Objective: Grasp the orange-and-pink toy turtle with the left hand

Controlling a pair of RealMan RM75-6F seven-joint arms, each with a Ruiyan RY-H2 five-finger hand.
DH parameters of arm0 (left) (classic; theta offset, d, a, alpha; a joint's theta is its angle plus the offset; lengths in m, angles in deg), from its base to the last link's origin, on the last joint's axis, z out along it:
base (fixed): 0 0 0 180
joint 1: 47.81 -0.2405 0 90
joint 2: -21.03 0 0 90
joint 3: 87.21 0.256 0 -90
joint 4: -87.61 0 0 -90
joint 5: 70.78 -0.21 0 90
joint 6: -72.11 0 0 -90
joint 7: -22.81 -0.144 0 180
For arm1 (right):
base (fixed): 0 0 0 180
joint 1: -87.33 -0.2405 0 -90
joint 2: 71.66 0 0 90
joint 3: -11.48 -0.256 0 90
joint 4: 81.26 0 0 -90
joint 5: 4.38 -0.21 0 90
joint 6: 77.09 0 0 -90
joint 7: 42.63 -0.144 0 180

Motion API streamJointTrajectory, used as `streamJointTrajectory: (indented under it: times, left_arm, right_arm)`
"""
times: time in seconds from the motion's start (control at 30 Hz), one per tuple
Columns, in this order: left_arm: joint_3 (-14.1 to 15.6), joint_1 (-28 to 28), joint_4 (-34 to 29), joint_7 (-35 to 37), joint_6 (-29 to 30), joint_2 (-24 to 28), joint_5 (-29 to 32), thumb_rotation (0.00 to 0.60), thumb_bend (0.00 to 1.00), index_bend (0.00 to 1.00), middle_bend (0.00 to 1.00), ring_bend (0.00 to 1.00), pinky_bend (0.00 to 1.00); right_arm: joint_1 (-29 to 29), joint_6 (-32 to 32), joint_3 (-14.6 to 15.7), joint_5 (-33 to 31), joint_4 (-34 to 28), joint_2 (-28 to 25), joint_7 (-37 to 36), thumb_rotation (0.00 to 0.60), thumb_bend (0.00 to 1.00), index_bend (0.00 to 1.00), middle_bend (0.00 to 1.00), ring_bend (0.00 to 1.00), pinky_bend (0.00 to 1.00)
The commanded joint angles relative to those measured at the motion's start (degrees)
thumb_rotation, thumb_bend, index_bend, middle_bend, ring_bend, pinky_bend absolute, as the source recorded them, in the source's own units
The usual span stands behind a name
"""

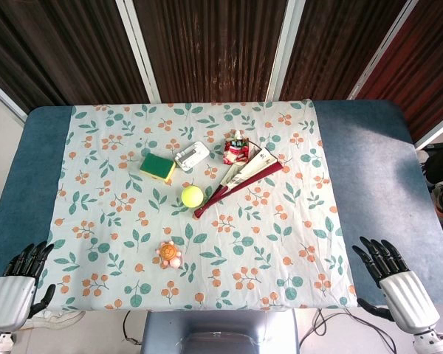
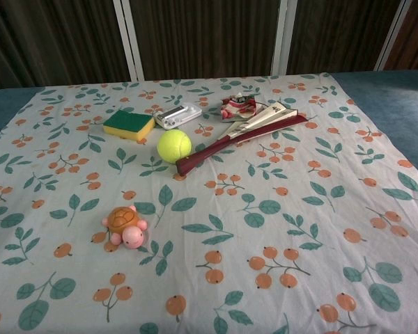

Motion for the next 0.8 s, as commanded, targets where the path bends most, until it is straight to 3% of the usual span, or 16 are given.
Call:
streamJointTrajectory:
  times: [0.03, 0.2, 0.3, 0.4, 0.57, 0.8]
  left_arm:
    - [0.0, 0.2, 0.1, 0.1, -0.3, 0.0, 0.1, 0.600, 0.39, 0.00, 0.06, 0.04, 0.19]
    - [0.1, 0.5, 0.3, 0.4, -0.3, -0.2, -0.5, 0.600, 0.38, 0.00, 0.06, 0.04, 0.19]
    - [0.0, 1.5, 1.5, 1.5, -0.7, -1.9, -2.2, 0.600, 0.39, 0.01, 0.08, 0.13, 0.23]
    - [0.6, 3.6, 3.2, 2.4, -2.8, -4.4, -4.9, 0.600, 0.39, 0.04, 0.09, 0.29, 0.37]
    - [0.6, 8.7, 4.3, 0.8, -9.4, -9.5, -8.3, 0.600, 0.39, 0.06, 0.12, 0.67, 0.75]
    - [-2.1, 14.6, 7.6, -6.4, -17.4, -18.3, -7.2, 0.600, 0.39, 0.08, 0.14, 0.86, 0.94]
  right_arm:
    - [0.1, 0.1, 0.0, -0.1, 0.0, 0.0, 0.1, 0.600, 0.08, 0.00, 0.00, 0.00, 0.00]
    - [0.2, -0.1, 0.2, 0.0, -0.2, 0.0, 0.5, 0.600, 0.08, 0.00, 0.00, 0.00, 0.00]
    - [0.3, 0.3, 0.1, 0.1, -0.2, -0.2, 0.2, 0.600, 0.08, 0.00, 0.00, 0.00, 0.00]
    - [0.3, 0.5, -0.1, -0.3, -0.2, -0.3, -0.2, 0.600, 0.08, 0.00, 0.00, 0.00, 0.00]
    - [0.1, 0.1, -0.2, -0.4, -0.3, -0.4, -0.4, 0.600, 0.08, 0.00, 0.00, 0.00, 0.00]
    - [0.0, 0.8, -0.5, -0.6, -0.2, -0.9, -1.8, 0.600, 0.08, 0.00, 0.00, 0.00, 0.00]
